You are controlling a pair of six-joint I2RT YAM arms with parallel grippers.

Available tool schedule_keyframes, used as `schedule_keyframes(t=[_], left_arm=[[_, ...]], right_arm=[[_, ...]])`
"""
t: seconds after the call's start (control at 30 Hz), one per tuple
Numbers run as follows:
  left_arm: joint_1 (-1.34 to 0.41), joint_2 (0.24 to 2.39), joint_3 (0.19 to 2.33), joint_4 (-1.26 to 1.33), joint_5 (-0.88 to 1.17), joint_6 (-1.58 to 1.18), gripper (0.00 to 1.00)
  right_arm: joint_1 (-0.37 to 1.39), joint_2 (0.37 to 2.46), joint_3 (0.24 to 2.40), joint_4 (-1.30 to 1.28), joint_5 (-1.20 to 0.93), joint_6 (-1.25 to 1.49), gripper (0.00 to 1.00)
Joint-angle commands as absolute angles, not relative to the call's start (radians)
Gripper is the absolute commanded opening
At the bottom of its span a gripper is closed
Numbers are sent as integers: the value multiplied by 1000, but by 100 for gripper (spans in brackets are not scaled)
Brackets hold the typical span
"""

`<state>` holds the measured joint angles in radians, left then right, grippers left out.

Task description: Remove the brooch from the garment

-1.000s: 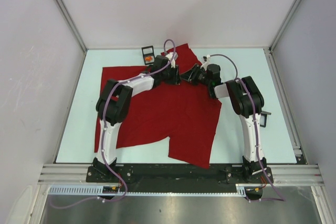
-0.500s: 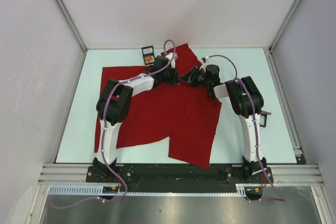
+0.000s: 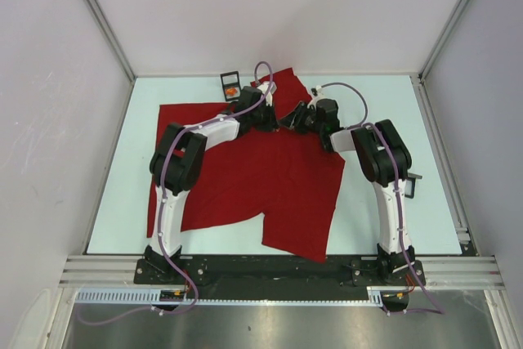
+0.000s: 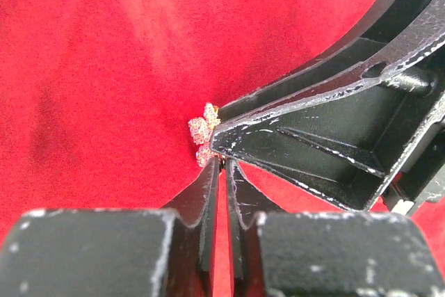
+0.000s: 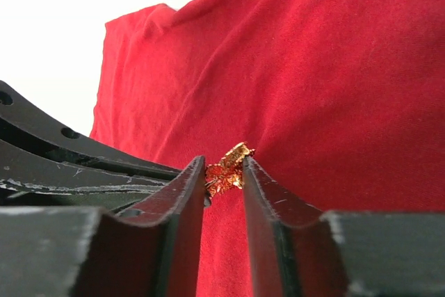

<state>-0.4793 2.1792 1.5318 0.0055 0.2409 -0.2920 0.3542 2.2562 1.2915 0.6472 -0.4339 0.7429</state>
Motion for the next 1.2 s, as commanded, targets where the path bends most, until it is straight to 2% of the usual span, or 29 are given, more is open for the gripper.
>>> schedule_keyframes(t=[0.0, 0.13, 0.23, 0.43, 0.57, 0.67, 1.17], left_arm=[[-469, 2174, 1549, 26, 238, -304, 9], [-468, 2175, 1551, 15, 226, -305, 7], [-469, 2177, 1551, 14, 221, -310, 4], [-469, 2175, 1549, 12, 232, -318, 0], [-469, 2175, 1551, 8, 242, -322, 0], [-469, 2177, 1552, 8, 247, -331, 0], [-469, 2183, 1565, -23, 261, -336, 0]], right_arm=[[347, 2203, 1283, 688, -446, 719, 38], [342, 2163, 1241, 721, -428, 704, 40], [342, 2166, 1241, 693, -402, 695, 37], [359, 2160, 1241, 663, -330, 654, 25], [379, 2164, 1262, 595, -256, 609, 9], [397, 2178, 1292, 562, -232, 588, 1], [453, 2186, 1348, 497, -146, 480, 0]])
